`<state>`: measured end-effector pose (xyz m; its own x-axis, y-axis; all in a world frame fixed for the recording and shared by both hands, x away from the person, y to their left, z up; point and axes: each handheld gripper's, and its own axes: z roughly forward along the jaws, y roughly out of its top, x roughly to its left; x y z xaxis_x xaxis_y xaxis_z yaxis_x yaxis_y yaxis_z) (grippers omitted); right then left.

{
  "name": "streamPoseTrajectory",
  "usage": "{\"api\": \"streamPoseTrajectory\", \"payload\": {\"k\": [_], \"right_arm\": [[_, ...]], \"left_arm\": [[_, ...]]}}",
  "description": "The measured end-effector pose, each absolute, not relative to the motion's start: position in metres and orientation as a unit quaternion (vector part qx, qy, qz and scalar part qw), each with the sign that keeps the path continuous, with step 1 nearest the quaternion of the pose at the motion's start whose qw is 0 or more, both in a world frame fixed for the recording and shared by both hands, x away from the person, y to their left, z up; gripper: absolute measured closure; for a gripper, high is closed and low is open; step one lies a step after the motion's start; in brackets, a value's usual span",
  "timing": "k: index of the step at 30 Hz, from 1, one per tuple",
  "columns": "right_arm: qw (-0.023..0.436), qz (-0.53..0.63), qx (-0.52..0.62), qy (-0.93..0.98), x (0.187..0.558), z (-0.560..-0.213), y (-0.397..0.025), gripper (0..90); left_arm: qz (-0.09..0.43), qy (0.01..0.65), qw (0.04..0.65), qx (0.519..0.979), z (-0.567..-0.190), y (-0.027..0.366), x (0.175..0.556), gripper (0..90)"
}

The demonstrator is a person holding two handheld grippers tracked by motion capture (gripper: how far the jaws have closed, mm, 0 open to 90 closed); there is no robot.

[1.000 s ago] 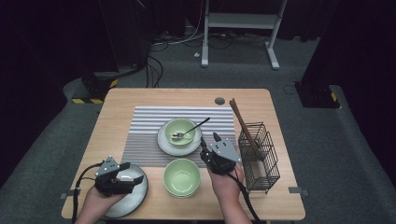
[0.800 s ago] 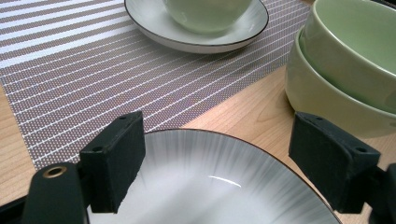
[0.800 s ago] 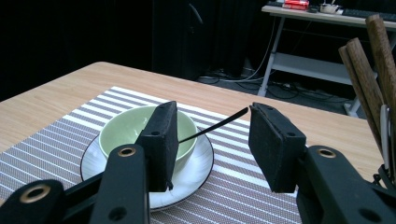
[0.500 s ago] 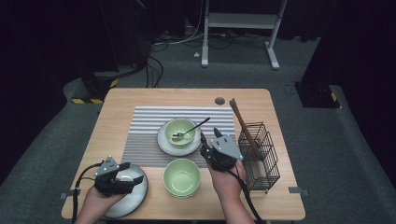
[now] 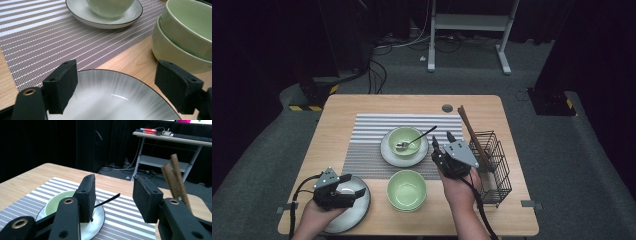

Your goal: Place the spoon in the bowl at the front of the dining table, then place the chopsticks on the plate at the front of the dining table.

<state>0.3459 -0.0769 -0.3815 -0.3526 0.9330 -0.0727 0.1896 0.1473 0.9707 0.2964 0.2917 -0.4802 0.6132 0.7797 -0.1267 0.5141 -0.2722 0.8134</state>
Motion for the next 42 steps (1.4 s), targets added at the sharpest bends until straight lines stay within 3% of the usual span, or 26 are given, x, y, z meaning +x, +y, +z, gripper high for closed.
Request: {"api": "streamPoseTrajectory", "payload": {"k": [42], "right_arm": [[0.407,0.445,0.493,0.627,0.393,-0.369,-0.115,56.2]], "left_arm": [[0.149,0.412,0.443,0.782,-0.479,0.290,0.297,19.1]]}}
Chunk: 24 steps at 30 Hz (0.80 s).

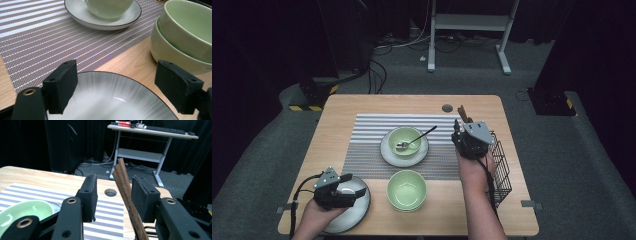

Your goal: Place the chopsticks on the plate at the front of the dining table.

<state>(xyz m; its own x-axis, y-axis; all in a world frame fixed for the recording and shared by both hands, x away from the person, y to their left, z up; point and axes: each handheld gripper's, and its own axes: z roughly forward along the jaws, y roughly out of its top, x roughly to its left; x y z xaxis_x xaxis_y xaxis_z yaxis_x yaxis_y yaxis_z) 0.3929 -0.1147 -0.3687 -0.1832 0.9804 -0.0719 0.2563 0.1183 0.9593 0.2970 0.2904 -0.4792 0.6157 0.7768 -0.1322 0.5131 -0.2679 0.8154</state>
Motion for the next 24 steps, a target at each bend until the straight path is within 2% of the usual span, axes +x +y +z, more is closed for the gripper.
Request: {"api": "streamPoseTrajectory", "payload": {"k": [13,24], "right_arm": [[0.404,0.431,0.508,0.627,0.414,-0.374,-0.116,59.1],[0.414,0.410,0.509,0.633,0.424,-0.379,-0.115,67.5]], "left_arm": [[0.148,0.412,0.439,0.785,-0.481,0.290,0.297,19.1],[0.148,0.410,0.438,0.786,-0.482,0.289,0.297,19.1]]}}
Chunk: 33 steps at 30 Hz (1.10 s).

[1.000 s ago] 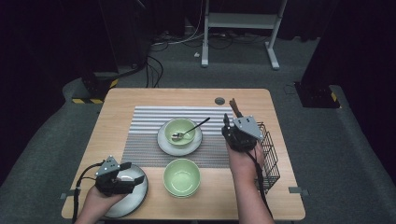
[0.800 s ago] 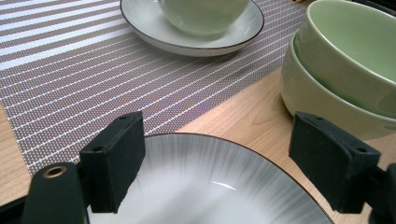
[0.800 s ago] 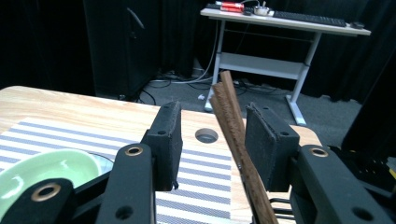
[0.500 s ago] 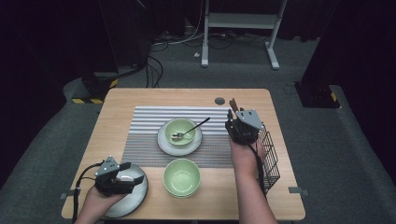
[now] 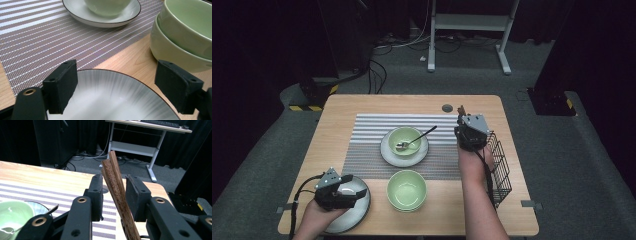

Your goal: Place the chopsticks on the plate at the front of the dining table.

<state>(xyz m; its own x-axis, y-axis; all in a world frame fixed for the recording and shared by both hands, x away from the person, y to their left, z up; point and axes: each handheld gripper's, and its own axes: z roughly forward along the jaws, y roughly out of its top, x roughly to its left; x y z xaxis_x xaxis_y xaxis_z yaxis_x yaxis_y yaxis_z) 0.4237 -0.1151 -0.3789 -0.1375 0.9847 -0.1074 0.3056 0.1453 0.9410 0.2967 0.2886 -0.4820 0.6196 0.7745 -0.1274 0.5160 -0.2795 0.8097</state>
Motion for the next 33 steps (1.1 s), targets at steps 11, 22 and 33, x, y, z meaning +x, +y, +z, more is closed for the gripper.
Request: {"api": "streamPoseTrajectory", "payload": {"k": [11,22,33], "right_arm": [[0.415,0.401,0.511,0.637,0.426,-0.380,-0.115,73.6],[0.421,0.395,0.506,0.641,0.422,-0.379,-0.115,75.7],[0.428,0.403,0.491,0.642,0.404,-0.375,-0.117,76.5]], "left_arm": [[0.148,0.412,0.438,0.786,-0.482,0.290,0.297,19.1],[0.149,0.412,0.442,0.783,-0.481,0.290,0.297,19.3],[0.147,0.413,0.443,0.782,-0.481,0.289,0.297,19.4]]}}
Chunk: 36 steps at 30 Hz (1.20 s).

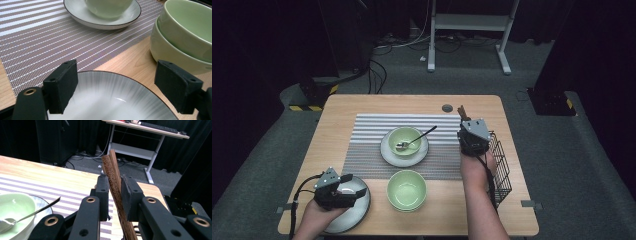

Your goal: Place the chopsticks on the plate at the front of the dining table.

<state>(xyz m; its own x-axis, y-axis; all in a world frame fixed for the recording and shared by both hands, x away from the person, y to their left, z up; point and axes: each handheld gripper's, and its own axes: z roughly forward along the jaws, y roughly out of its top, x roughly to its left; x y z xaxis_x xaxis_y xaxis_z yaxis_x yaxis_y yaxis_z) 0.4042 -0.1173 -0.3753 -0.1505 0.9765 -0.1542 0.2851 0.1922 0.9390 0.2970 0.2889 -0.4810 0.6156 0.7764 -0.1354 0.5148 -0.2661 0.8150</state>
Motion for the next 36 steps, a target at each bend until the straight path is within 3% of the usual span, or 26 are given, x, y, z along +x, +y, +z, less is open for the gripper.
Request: {"api": "streamPoseTrajectory", "payload": {"k": [17,36], "right_arm": [[0.432,0.422,0.451,0.657,0.364,-0.375,-0.117,76.1],[0.448,0.438,0.461,0.628,0.356,-0.362,-0.140,79.4]], "left_arm": [[0.149,0.402,0.442,0.788,-0.479,0.280,0.294,19.4],[0.150,0.402,0.442,0.788,-0.479,0.281,0.295,19.5]]}}
